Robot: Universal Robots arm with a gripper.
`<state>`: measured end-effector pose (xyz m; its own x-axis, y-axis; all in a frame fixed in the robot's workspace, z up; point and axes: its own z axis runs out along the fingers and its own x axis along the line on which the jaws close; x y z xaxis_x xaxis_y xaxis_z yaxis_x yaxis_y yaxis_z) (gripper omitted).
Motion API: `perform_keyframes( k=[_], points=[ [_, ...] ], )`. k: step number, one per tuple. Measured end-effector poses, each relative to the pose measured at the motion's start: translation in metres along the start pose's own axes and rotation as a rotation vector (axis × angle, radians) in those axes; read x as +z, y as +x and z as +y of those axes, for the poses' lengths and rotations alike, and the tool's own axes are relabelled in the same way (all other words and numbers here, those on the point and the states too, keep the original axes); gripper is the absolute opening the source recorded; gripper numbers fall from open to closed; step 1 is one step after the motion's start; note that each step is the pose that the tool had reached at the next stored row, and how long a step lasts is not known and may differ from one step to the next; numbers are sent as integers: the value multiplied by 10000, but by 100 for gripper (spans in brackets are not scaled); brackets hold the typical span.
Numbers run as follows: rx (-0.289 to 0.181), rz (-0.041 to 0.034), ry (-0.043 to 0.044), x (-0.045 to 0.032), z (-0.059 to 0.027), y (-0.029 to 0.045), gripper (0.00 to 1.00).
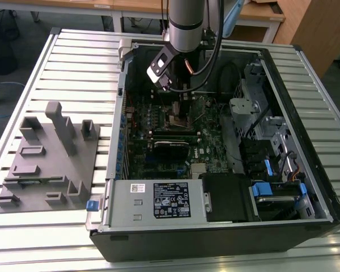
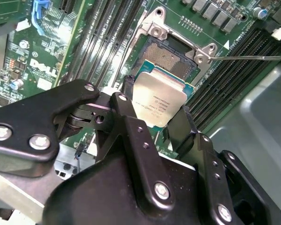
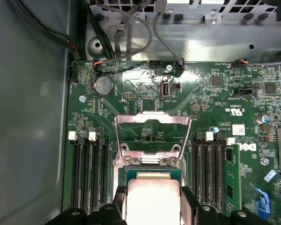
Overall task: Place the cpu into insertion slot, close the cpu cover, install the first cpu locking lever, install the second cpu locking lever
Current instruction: 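Place the cpu into insertion slot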
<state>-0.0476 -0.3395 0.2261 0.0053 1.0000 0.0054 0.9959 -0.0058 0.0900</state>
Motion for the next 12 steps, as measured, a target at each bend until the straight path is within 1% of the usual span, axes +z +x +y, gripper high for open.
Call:
perform_keyframes(
  k=[6,12],
  points=[
    [-35,9,0,80,-8,3,54],
    [-52,9,0,117,-17,4,54]
  ],
)
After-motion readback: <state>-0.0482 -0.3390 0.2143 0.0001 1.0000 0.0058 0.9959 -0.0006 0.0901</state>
